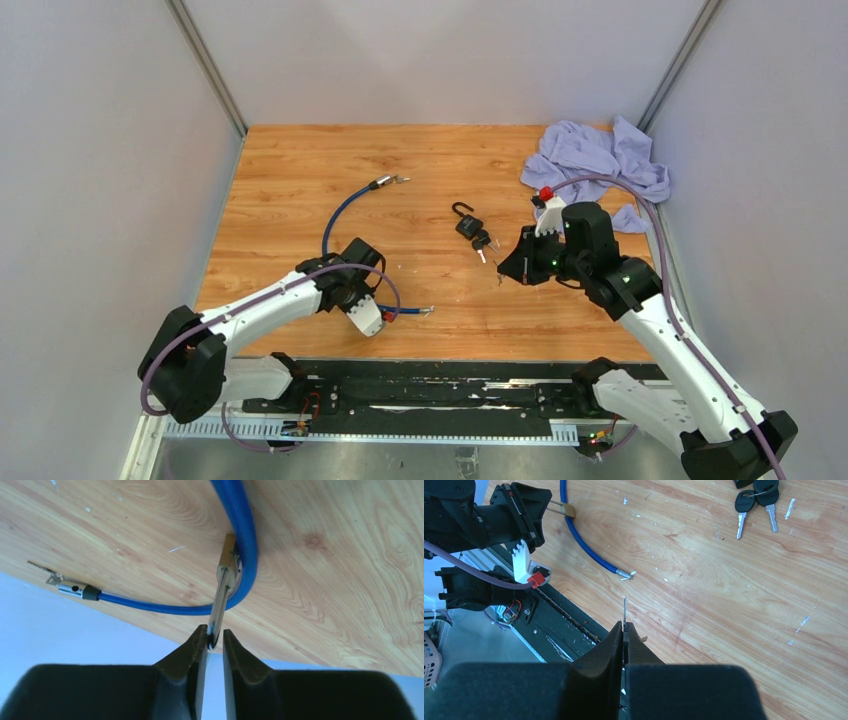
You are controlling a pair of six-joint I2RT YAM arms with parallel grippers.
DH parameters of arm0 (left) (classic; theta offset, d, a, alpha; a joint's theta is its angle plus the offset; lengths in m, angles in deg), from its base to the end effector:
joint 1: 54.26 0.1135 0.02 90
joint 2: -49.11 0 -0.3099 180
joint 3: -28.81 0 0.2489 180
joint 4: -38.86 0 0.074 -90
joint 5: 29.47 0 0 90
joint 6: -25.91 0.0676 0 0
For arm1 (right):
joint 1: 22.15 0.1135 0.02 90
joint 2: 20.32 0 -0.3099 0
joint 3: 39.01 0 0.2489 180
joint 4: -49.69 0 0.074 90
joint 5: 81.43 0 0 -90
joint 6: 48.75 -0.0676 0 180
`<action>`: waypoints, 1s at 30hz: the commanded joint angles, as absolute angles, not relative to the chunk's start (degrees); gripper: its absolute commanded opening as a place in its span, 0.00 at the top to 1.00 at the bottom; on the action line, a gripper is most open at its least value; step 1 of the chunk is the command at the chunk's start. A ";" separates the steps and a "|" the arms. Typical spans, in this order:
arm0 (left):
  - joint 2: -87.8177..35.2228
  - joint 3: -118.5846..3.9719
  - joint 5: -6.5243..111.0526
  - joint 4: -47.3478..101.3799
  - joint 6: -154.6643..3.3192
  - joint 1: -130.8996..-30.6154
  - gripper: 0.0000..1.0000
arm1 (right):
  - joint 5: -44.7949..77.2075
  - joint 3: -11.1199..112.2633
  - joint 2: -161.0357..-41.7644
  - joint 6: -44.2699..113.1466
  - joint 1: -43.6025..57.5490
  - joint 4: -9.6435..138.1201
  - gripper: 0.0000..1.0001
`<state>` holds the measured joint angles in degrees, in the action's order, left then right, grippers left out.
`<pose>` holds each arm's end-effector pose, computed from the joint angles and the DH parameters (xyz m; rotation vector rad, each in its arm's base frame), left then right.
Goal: Unlock with the key
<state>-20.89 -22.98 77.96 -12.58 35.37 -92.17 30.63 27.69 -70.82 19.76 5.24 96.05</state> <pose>0.1691 -0.1061 0.1971 2.6918 1.1366 0.6529 0.1482 0.1054 0.3534 -0.3556 2.1599 0.9040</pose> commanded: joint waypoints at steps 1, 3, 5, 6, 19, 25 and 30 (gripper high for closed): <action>-21.46 -26.51 78.50 -13.39 31.37 -93.18 0.76 | 31.26 27.39 -70.33 19.85 4.48 95.64 0.99; -21.57 -26.87 77.97 -13.38 30.70 -93.32 0.75 | 31.33 27.42 -70.33 19.98 4.48 95.64 0.99; -21.77 -26.84 77.93 -13.44 30.19 -93.72 0.74 | 31.25 27.43 -70.33 19.91 4.48 95.64 0.99; -21.81 -26.80 77.83 -13.44 29.76 -93.99 0.73 | 31.24 27.43 -70.33 19.91 4.52 95.64 0.99; -26.06 -38.17 68.47 -23.28 18.82 -93.36 0.26 | 31.15 27.51 -70.15 19.86 4.48 95.79 0.99; -29.68 -41.15 61.07 -27.32 21.28 -88.57 0.27 | 30.13 27.53 -69.28 19.89 4.48 96.64 0.99; -31.57 -38.58 61.01 -25.92 24.98 -88.18 0.29 | 29.93 28.52 -69.68 20.02 4.48 97.49 1.00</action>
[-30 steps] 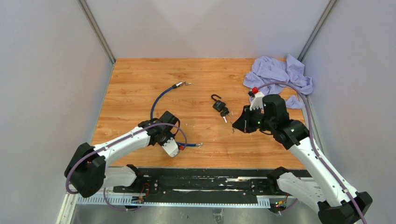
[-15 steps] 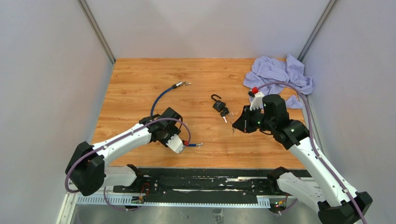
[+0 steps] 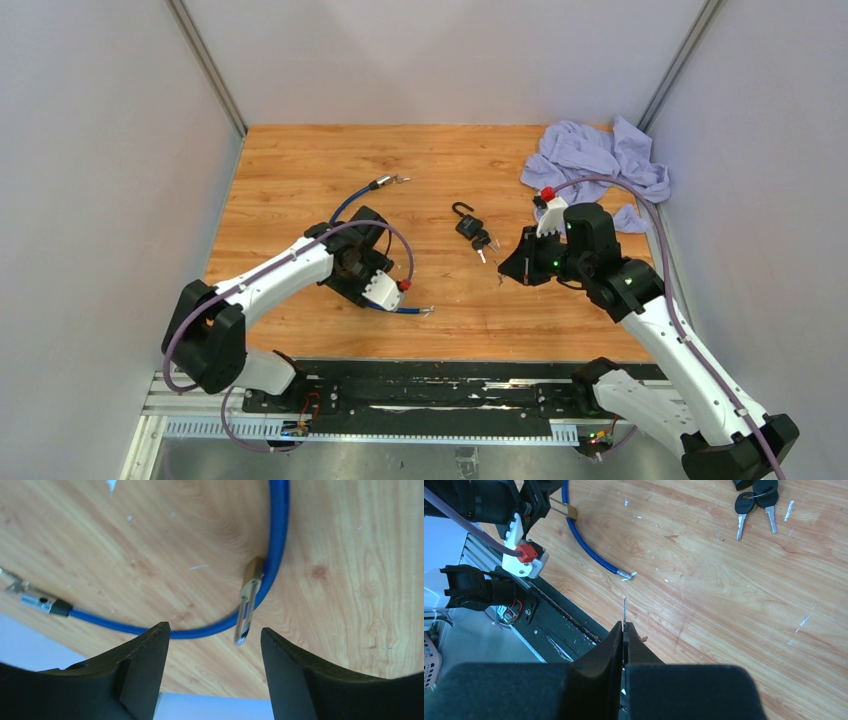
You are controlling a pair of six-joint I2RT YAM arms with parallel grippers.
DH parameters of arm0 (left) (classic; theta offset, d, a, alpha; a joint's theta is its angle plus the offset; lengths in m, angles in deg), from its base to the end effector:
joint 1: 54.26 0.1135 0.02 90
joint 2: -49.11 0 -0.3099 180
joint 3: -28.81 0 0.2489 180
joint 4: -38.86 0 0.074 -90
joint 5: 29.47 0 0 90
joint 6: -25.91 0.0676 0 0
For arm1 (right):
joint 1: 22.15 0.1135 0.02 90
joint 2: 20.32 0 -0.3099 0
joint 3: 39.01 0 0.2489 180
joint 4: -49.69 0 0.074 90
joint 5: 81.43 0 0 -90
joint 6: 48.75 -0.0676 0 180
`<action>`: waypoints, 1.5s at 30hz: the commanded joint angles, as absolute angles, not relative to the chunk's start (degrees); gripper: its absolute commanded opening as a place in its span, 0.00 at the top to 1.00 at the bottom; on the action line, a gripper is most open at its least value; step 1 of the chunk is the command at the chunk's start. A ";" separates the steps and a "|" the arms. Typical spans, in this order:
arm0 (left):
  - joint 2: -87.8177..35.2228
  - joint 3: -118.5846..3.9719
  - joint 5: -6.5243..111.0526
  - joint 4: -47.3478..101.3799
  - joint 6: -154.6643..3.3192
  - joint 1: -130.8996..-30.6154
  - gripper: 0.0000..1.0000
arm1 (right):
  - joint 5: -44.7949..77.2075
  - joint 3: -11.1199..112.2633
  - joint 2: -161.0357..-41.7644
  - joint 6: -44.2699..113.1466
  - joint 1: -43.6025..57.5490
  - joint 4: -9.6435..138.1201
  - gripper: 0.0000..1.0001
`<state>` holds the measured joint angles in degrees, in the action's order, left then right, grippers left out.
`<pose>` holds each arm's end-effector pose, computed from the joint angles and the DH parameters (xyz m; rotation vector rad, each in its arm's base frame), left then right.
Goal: Unlock with the key
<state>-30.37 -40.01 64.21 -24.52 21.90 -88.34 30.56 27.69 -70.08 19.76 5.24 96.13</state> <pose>0.2069 -0.1348 0.2361 2.5124 1.4636 0.2624 0.1454 0.1038 0.3553 -0.3561 2.1478 0.9046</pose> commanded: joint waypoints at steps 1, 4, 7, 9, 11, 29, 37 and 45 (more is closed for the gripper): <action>-31.84 -38.43 60.82 -25.67 25.57 -88.29 0.29 | 29.65 28.61 -69.78 20.13 4.48 97.68 0.99; -32.80 -37.83 61.94 -24.81 26.68 -89.30 0.29 | 29.33 28.77 -69.88 20.28 4.48 97.99 0.99; -33.78 -36.66 64.02 -22.34 27.49 -90.03 0.29 | 29.07 28.91 -69.98 20.34 4.48 98.24 0.99; -35.11 -36.29 65.53 -21.14 27.61 -90.56 0.30 | 28.83 28.88 -69.98 20.38 4.48 98.44 0.99; -36.60 -36.32 66.59 -20.28 27.26 -90.93 0.34 | 28.72 28.99 -69.98 20.32 4.52 98.51 0.99; -38.22 -34.80 68.45 -20.24 24.25 -91.39 0.59 | 28.39 28.95 -70.29 20.05 4.43 98.62 1.00; -37.95 -33.92 68.75 -20.32 22.47 -91.82 0.69 | 28.25 28.73 -70.05 19.98 4.48 98.62 1.00; -39.10 -33.37 70.42 -18.78 20.67 -91.79 0.75 | 28.49 28.94 -70.02 19.90 4.48 98.56 0.99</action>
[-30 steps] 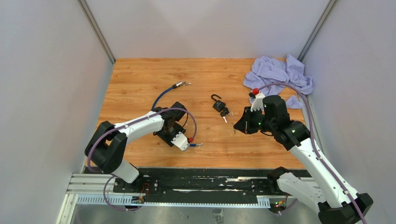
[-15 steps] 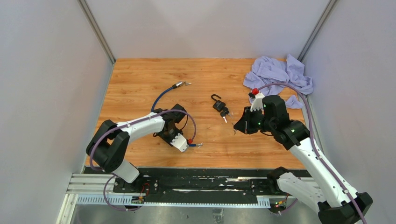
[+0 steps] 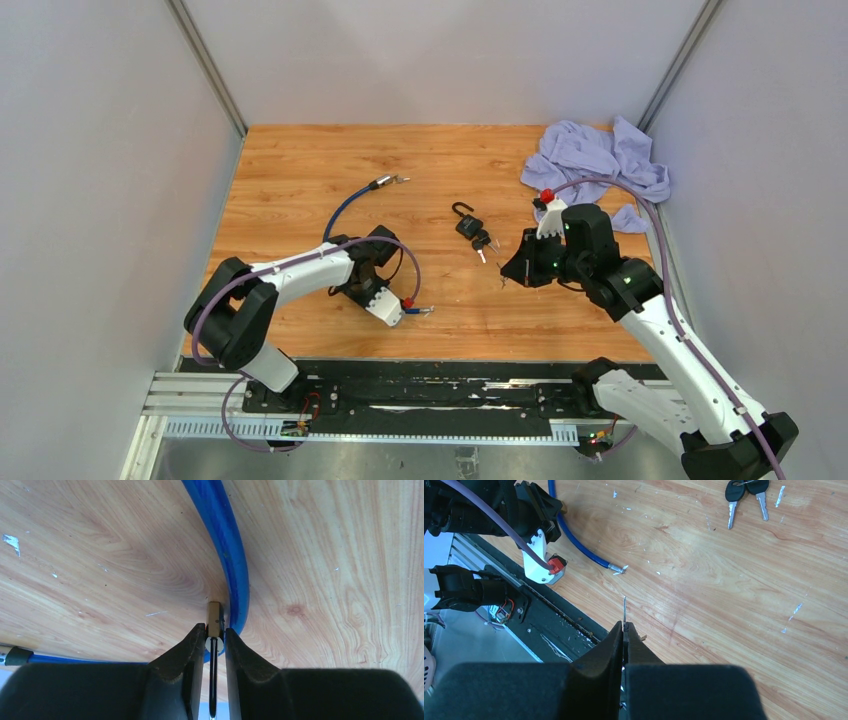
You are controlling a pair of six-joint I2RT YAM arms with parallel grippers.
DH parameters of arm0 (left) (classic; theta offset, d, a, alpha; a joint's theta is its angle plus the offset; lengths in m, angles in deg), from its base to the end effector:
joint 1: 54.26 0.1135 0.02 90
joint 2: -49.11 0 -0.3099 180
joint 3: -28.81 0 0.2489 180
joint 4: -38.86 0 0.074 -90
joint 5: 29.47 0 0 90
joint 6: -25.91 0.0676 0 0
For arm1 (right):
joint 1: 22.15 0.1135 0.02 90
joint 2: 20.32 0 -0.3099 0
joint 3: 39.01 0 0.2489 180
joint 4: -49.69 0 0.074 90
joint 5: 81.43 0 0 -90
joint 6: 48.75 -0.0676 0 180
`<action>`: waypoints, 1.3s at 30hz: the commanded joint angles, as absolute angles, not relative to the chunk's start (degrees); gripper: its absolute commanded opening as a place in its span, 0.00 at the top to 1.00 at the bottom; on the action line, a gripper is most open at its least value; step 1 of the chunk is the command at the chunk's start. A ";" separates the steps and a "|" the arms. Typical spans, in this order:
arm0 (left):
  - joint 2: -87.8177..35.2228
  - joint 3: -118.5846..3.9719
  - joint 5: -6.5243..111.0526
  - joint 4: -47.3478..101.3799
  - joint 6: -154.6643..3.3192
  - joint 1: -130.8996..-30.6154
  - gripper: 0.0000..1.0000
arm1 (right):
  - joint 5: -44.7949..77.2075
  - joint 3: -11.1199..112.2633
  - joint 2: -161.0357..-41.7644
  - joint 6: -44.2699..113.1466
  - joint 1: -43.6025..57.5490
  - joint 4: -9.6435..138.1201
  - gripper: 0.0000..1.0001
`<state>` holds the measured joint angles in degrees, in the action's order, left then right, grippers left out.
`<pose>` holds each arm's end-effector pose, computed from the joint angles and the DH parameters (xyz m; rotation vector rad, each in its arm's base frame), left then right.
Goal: Unlock with the key
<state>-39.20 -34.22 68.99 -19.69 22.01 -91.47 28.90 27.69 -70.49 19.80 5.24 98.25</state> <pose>0.2060 -0.1439 0.1769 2.7158 1.4791 0.2772 0.1460 0.1021 0.3494 -0.3335 2.1942 0.8664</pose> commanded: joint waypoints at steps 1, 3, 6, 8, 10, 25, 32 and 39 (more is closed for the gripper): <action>-39.13 -33.15 70.78 -18.21 20.64 -91.79 0.74 | 28.59 28.96 -69.98 20.03 4.48 98.58 0.99; -39.22 -32.51 71.50 -17.26 20.41 -91.83 0.73 | 28.61 28.99 -69.93 20.15 4.47 98.67 0.99; -38.93 -31.08 73.04 -15.13 20.71 -91.79 0.75 | 28.69 29.25 -69.80 20.28 4.50 98.81 1.00; -38.58 -30.67 73.08 -14.62 20.56 -91.83 0.76 | 28.74 29.35 -69.80 20.41 4.48 99.07 0.99; -38.38 -30.87 72.65 -14.56 20.07 -91.79 0.77 | 28.80 29.41 -69.80 20.47 4.48 99.28 0.99; -39.34 -39.07 70.25 -16.00 14.36 -91.51 1.00 | 29.48 30.19 -70.31 21.07 4.48 99.75 0.99; -39.89 -51.42 64.70 -27.46 7.04 -91.25 1.00 | 30.59 30.57 -70.34 21.44 4.48 99.71 0.99; -37.31 -71.82 42.52 -40.09 -5.77 -85.62 1.00 | 36.45 32.92 -72.39 22.80 4.48 98.74 0.99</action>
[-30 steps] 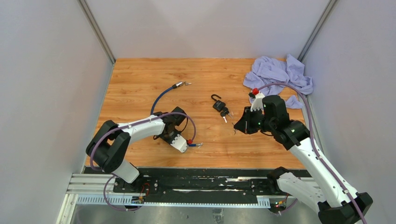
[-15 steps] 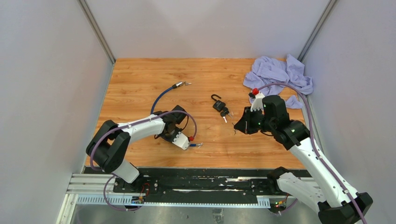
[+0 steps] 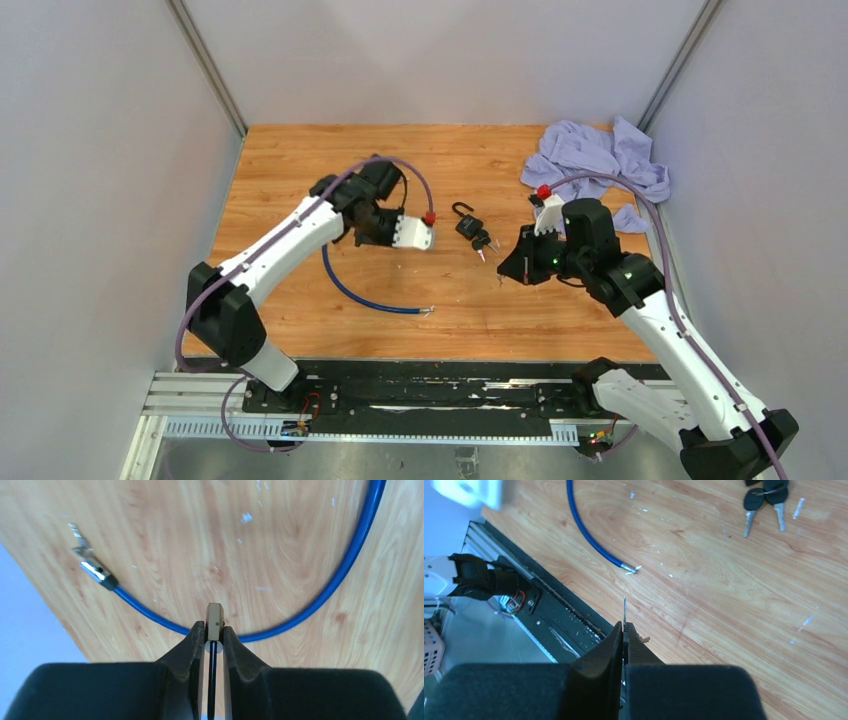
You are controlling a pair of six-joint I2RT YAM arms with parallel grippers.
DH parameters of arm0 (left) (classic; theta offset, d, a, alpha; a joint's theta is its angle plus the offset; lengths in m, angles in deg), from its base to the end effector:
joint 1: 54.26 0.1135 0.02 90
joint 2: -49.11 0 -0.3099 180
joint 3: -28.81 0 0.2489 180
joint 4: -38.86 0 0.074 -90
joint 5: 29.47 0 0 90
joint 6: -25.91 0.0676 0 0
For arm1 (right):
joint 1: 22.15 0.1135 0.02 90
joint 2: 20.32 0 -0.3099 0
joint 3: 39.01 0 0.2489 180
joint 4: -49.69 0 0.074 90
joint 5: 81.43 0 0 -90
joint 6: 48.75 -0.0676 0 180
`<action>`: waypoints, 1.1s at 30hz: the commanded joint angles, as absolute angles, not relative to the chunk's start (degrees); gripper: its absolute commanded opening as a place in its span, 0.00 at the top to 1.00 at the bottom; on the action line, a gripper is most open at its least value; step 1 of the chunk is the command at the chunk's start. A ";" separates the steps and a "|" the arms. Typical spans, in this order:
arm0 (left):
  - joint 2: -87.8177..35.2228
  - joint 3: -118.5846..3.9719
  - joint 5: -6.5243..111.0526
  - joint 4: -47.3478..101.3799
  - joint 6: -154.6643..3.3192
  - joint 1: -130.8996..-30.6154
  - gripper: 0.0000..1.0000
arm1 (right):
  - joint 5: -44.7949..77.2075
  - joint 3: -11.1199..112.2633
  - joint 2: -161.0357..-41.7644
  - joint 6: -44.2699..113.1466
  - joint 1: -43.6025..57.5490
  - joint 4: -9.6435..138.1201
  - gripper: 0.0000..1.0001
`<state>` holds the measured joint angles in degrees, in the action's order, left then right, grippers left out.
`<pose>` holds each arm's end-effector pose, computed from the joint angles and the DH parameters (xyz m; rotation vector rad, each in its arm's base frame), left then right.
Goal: Unlock with the key
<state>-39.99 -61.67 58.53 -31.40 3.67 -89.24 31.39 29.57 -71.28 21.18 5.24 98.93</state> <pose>0.2567 -0.1825 0.2973 2.1747 1.7263 0.0996 0.1461 0.1052 0.3581 -0.3875 2.1772 0.9000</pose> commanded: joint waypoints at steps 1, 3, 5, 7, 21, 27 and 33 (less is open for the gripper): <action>-36.23 -73.84 38.33 -40.95 -7.58 -84.24 1.00 | 38.14 33.39 -72.82 22.95 4.52 98.19 0.99; -34.50 -76.99 30.39 -42.07 -11.55 -81.67 1.00 | 41.49 34.63 -73.92 23.59 4.84 97.32 1.00; -32.83 -79.08 21.14 -43.14 -15.54 -79.07 1.00 | 42.40 36.82 -75.31 24.87 6.56 97.53 0.99; -30.79 -79.72 15.02 -43.14 -19.76 -78.09 1.00 | 42.91 39.92 -77.08 26.23 9.32 98.34 1.00; -21.82 -70.17 -16.93 -43.43 -27.78 -78.11 1.00 | 41.48 63.84 -89.03 37.91 31.39 113.03 0.99; -21.82 -69.04 -22.85 -43.47 -23.85 -78.09 1.00 | 43.16 68.11 -91.36 38.72 32.93 115.10 0.99; -22.51 -70.06 -25.51 -43.54 -21.88 -78.99 1.00 | 42.37 69.01 -91.61 39.75 34.05 116.66 0.99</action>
<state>-22.53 -68.69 -20.55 -43.34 -24.13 -78.11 42.04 66.94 -91.39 38.05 32.52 113.77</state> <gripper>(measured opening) 0.176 0.006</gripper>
